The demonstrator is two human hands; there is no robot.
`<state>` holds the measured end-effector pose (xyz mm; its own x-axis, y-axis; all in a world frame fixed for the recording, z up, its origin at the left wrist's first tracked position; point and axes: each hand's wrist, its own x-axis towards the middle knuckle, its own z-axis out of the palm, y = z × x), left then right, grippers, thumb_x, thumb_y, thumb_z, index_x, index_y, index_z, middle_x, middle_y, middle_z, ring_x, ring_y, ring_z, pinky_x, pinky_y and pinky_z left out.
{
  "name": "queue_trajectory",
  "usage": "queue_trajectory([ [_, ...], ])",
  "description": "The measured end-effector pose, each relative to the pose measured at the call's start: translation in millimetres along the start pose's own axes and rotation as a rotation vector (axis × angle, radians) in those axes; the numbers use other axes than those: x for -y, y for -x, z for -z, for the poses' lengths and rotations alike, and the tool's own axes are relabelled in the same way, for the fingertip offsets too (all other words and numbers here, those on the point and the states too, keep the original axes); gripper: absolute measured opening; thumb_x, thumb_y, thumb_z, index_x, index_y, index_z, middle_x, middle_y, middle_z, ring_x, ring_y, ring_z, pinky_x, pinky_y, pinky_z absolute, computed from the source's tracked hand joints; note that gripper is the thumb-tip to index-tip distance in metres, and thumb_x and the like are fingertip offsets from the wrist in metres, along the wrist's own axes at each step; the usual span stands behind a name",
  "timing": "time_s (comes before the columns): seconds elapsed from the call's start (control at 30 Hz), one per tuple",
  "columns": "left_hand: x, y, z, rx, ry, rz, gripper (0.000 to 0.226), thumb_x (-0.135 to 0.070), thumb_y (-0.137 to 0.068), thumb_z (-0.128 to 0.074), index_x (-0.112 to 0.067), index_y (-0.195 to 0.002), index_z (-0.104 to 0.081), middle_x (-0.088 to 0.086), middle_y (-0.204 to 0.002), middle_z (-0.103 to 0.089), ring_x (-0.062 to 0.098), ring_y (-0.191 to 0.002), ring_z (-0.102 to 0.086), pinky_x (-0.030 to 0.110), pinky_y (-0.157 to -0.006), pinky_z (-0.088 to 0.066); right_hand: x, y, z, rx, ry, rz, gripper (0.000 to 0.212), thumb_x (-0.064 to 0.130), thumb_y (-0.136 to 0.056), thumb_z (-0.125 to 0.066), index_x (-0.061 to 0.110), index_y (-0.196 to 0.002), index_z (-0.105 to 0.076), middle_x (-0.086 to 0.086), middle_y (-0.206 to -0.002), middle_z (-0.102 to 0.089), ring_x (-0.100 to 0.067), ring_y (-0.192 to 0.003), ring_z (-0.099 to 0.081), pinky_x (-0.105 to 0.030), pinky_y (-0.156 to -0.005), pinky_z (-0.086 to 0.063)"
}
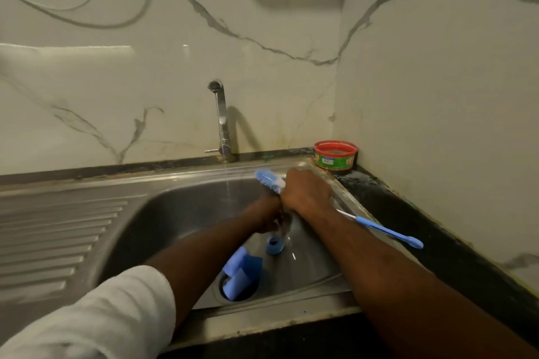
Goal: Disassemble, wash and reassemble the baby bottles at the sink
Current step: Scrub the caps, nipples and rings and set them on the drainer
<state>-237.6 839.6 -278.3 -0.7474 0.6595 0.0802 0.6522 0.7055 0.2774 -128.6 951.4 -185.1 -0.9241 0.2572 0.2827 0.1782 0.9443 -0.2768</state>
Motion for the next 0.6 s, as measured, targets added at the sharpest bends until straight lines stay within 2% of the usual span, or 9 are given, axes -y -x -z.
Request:
queue_trajectory([
  [0.07, 4.7, 22.1, 29.7, -0.057, -0.046, 0.072, 0.032, -0.011, -0.090, -0.072, -0.011, -0.121, -0.065, 0.006, -0.122, -0.063, 0.015, -0.105, -0.060, 0.026, -0.089, -0.050, 2.5, 2.2, 3.3, -0.013, 0.003, 0.007, 0.028, 0.030, -0.094, -0.061, 0.018, -0.120, -0.062, -0.009, -0.120, -0.065, -0.028, -0.107, -0.063, -0.036, -0.074, -0.042],
  [0.13, 22.8, 47.3, 55.0, -0.151, 0.077, 0.205, 0.037, -0.009, -0.083, -0.080, -0.010, -0.118, -0.068, 0.004, -0.116, -0.067, 0.013, -0.101, -0.062, 0.023, -0.083, -0.048, 4.6, 5.0, 6.0, -0.015, 0.008, 0.024, 0.029, 0.032, -0.095, -0.062, 0.018, -0.121, -0.061, -0.009, -0.121, -0.065, -0.029, -0.108, -0.064, -0.035, -0.074, -0.041],
  [0.27, 44.0, 80.7, 71.1, -0.385, 0.150, 0.445, 0.015, -0.019, -0.090, -0.074, -0.008, -0.101, -0.072, 0.008, -0.102, -0.071, 0.023, -0.100, -0.067, 0.031, -0.084, -0.051, 10.6, 10.4, 6.5, 0.008, -0.032, 0.057, 0.032, 0.033, -0.095, -0.062, 0.019, -0.123, -0.059, -0.010, -0.125, -0.064, -0.031, -0.112, -0.064, -0.037, -0.083, -0.048],
  [0.33, 41.6, 89.4, 73.5, -0.406, 0.166, 0.444, 0.013, -0.018, -0.091, -0.073, -0.008, -0.099, -0.072, 0.006, -0.099, -0.070, 0.021, -0.098, -0.066, 0.030, -0.083, -0.050, 12.9, 12.9, 6.0, 0.031, -0.046, 0.065, 0.031, 0.035, -0.096, -0.060, 0.021, -0.124, -0.059, -0.009, -0.125, -0.064, -0.030, -0.112, -0.064, -0.040, -0.087, -0.051],
  [0.43, 38.8, 95.3, 72.2, -0.363, 0.196, 0.366, 0.019, -0.017, -0.090, -0.075, -0.011, -0.107, -0.073, 0.006, -0.106, -0.073, 0.019, -0.102, -0.067, 0.027, -0.086, -0.050, 10.9, 14.7, 8.0, 0.053, -0.059, 0.059, 0.032, 0.039, -0.096, -0.058, 0.024, -0.124, -0.060, -0.007, -0.124, -0.066, -0.027, -0.110, -0.064, -0.041, -0.090, -0.053],
  [0.53, 45.1, 105.3, 76.2, -0.382, 0.219, 0.335, 0.016, -0.017, -0.089, -0.076, -0.011, -0.105, -0.075, 0.005, -0.102, -0.074, 0.015, -0.096, -0.069, 0.026, -0.086, -0.053, 11.6, 15.4, 10.5, 0.076, -0.060, 0.054, 0.029, 0.039, -0.096, -0.057, 0.026, -0.121, -0.061, -0.005, -0.121, -0.067, -0.024, -0.107, -0.064, -0.042, -0.091, -0.054],
  [0.6, 47.2, 113.2, 79.0, -0.412, 0.244, 0.331, 0.015, -0.016, -0.090, -0.076, -0.012, -0.104, -0.074, 0.001, -0.097, -0.072, 0.009, -0.089, -0.066, 0.016, -0.078, -0.051, 15.7, 17.7, 12.0, 0.086, -0.056, 0.067, 0.030, 0.040, -0.095, -0.056, 0.027, -0.122, -0.061, -0.004, -0.122, -0.067, -0.024, -0.107, -0.064, -0.042, -0.091, -0.053],
])
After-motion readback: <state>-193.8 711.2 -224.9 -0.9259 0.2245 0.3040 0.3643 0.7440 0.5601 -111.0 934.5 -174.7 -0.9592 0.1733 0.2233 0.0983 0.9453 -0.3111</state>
